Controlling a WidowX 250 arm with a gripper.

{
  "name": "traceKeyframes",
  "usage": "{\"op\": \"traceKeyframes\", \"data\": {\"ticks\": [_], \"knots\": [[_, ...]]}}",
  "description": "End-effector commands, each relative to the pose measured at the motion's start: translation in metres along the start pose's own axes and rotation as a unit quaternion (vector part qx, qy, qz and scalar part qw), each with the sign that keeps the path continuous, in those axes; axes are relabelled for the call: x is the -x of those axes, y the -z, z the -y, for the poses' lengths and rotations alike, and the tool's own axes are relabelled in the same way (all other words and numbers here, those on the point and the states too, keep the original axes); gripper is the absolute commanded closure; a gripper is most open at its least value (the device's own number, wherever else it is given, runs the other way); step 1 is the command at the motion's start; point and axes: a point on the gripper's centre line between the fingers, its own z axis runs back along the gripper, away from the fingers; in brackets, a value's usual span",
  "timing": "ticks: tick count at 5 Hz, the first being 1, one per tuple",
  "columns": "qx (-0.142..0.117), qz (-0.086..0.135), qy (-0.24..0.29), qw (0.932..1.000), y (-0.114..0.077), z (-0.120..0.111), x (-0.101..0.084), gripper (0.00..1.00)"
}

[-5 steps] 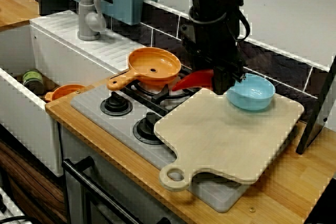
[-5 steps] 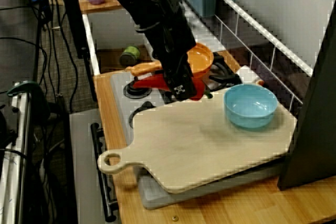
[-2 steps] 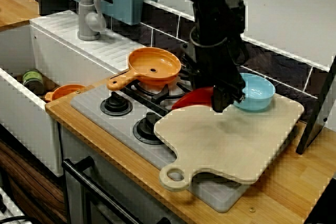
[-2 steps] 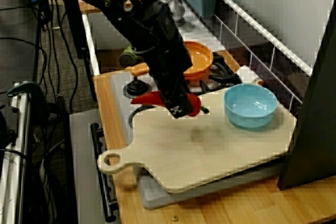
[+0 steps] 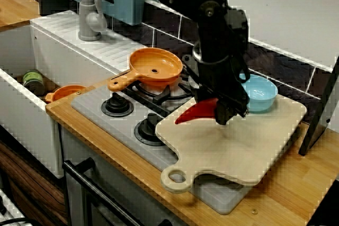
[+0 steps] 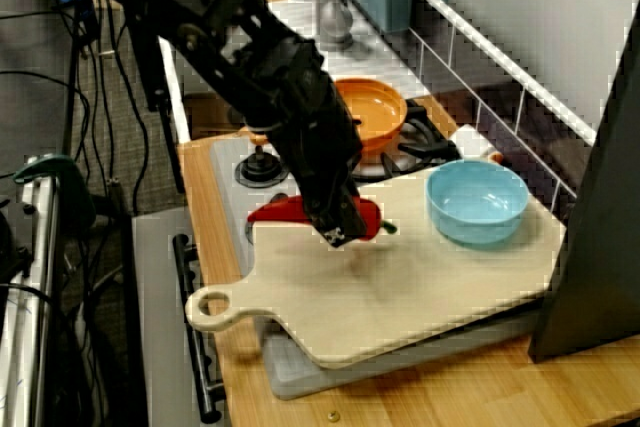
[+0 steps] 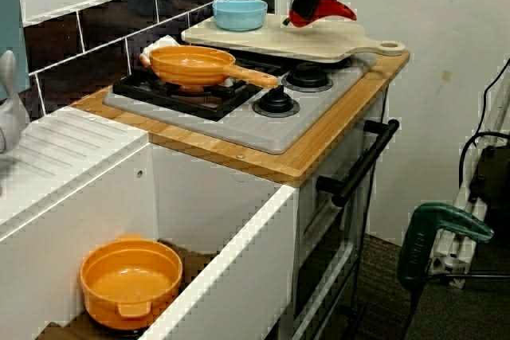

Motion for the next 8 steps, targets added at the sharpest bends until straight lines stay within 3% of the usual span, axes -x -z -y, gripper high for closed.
{"op": "traceKeyframes", "data": {"ticks": [1, 3, 4, 5, 8], "knots": [[0.000, 0.011, -0.011, 0.9999, -0.008, 0.003, -0.003, 1.00], [0.000, 0.009, -0.009, 0.9999, -0.012, 0.002, 0.002, 1.00], [0.001, 0.008, -0.009, 0.9999, -0.016, 0.002, 0.006, 0.93], [0.000, 0.005, -0.009, 1.0000, -0.019, 0.002, 0.006, 0.00], [0.001, -0.002, -0.015, 0.9999, -0.026, -0.004, 0.004, 0.00]]}}
